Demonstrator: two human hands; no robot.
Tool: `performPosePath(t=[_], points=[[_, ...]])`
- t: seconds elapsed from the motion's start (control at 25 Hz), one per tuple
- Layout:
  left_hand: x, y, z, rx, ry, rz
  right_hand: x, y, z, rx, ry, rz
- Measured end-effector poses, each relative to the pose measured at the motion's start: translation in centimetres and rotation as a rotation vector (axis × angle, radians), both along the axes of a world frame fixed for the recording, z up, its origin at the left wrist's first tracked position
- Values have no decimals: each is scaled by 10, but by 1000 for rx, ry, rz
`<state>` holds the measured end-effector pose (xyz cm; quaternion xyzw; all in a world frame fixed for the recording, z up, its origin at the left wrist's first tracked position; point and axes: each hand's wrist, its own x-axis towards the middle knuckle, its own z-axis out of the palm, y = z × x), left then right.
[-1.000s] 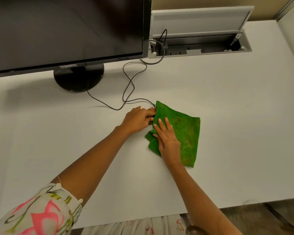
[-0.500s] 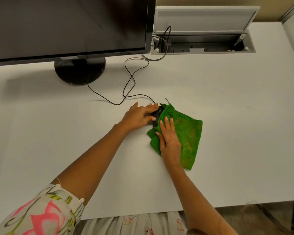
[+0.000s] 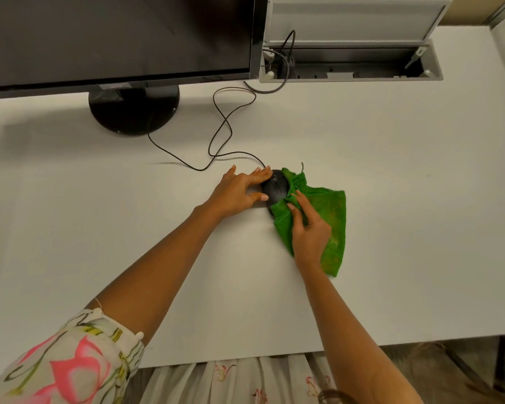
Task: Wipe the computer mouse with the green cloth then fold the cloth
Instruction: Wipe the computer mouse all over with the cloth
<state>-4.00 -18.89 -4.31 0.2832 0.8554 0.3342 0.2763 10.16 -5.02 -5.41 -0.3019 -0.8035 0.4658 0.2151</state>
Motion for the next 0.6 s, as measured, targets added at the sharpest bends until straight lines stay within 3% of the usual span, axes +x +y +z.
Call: performPosePath(t=[0.12,0.32,0.52,0.6], points=[[-1,-1,0,8,-15,3,-4,9,6,43,-86,31],[1,0,5,-3,6,33,2,34,25,-80,-105,-86],[3,1,9,-6,26,43,5,-8,28,209,-129,57],[2,1,10,-12,40,40,-1,-31,26,200,-119,64]])
